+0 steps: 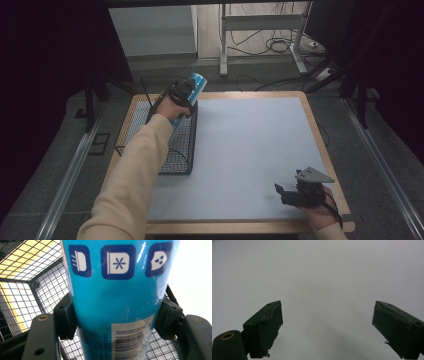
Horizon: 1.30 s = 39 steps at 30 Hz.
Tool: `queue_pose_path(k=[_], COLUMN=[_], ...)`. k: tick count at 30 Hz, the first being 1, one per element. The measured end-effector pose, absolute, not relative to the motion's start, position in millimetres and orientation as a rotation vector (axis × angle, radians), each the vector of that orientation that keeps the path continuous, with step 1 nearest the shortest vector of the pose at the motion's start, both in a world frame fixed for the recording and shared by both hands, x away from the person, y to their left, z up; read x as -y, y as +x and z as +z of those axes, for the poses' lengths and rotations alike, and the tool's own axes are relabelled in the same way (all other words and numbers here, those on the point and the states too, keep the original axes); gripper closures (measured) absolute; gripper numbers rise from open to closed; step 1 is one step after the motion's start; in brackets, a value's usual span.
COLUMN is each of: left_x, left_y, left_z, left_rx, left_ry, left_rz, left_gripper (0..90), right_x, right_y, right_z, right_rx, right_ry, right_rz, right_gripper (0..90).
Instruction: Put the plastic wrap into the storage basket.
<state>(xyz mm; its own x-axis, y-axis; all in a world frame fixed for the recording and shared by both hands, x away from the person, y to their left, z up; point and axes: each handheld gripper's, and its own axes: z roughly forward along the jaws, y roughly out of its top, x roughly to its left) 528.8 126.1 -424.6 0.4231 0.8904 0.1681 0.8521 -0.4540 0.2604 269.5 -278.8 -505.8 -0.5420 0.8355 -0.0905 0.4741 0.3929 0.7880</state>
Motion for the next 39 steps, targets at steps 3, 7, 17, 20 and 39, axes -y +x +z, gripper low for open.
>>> queue_pose_path(k=[3,7,17,20,39], left_x=[-127,-128,-125,-127,-114], left_y=[529,528,507,496,384], left_z=[-427,-427,-409,-400,-375], left_rx=[-1.562,-1.56,-1.496,-1.461,-1.114], left_ry=[2.525,2.53,2.508,2.477,2.248], left_rz=[0.455,0.487,0.511,0.496,0.369], left_gripper=[31.3,28.1,14.9,13.2,13.9], right_x=[278,278,277,277,274], right_y=[269,269,268,268,266], right_z=[-506,-505,-505,-505,-504], right_rx=[-2.178,-2.18,-2.181,-2.181,-2.174], right_ry=[1.115,1.111,1.11,1.109,1.087], right_rz=[1.007,1.006,1.005,1.004,1.013], right_gripper=[9.9,9.9,9.9,9.9,9.9])
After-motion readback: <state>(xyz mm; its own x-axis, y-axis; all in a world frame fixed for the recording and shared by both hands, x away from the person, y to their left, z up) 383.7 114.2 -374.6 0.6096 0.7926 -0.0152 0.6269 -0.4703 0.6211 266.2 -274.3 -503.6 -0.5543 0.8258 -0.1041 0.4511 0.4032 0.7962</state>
